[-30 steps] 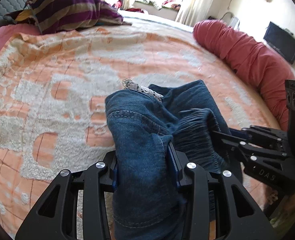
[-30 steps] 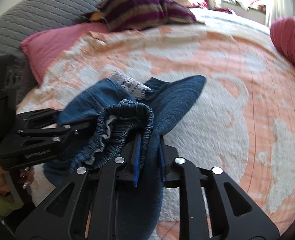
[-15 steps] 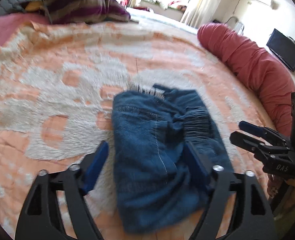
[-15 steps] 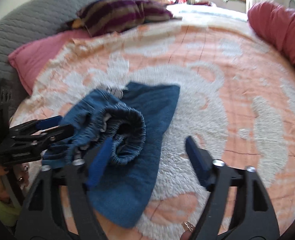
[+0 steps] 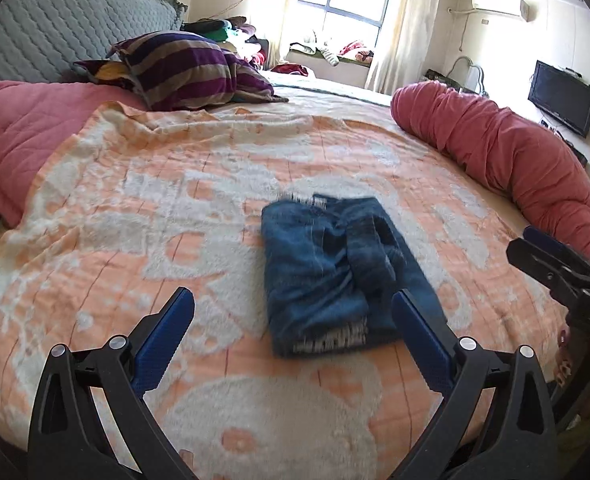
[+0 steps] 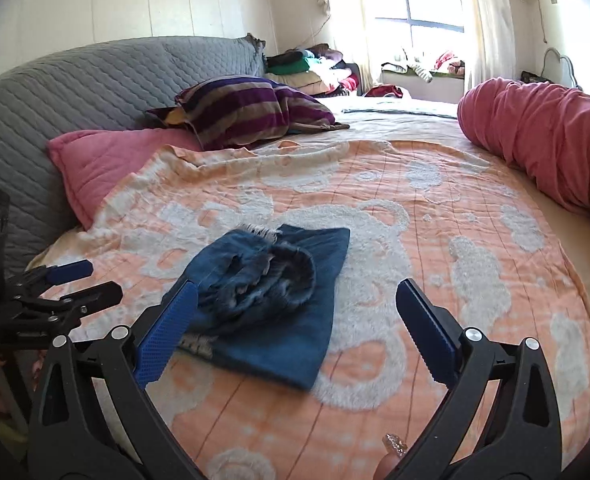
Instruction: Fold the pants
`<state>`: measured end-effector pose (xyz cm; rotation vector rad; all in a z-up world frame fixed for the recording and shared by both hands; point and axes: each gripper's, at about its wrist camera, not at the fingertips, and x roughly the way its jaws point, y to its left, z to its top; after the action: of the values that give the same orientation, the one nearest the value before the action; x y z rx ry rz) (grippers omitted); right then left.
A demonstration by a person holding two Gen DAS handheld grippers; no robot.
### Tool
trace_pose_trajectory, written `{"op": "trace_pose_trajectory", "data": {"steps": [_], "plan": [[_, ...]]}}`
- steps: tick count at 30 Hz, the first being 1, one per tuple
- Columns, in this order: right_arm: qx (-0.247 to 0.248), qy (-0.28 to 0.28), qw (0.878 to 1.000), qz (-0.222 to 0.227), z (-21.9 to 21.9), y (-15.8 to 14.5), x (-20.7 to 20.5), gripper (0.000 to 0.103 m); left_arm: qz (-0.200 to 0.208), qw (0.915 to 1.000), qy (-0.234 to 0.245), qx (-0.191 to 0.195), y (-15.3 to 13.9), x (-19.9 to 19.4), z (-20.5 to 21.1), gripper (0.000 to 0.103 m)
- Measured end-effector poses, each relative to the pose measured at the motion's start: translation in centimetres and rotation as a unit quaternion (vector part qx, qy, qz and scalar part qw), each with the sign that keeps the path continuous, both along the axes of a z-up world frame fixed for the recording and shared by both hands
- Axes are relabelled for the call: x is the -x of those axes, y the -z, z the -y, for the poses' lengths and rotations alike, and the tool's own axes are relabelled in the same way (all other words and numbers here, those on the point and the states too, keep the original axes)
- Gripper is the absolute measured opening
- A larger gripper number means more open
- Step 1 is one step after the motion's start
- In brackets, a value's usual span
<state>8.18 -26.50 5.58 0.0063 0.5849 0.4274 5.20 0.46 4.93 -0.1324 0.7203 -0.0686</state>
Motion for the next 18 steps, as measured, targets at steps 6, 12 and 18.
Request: {"op": "trace_pose_trajectory", "data": {"steps": [6, 12, 18], "plan": [[0.021, 0.003, 1.000, -0.016, -0.4, 1.7, 2.5, 0.094, -0.033, 0.9994, -0.001, 0.002, 2.5, 2.4, 0.1, 0.098], [0.051, 0.016, 0.997, -0.049, -0.9, 3.9, 3.8, 0.094, -0.058, 0.9983, -0.004, 0.002, 4.6, 3.2, 0.3, 0.098], [0.081, 0.019, 0.994, -0.069, -1.3, 5.7, 3.8, 0.094, -0.066, 0.9978, 0.005, -0.001, 5.8, 2.6, 0.6, 0.098]]}}
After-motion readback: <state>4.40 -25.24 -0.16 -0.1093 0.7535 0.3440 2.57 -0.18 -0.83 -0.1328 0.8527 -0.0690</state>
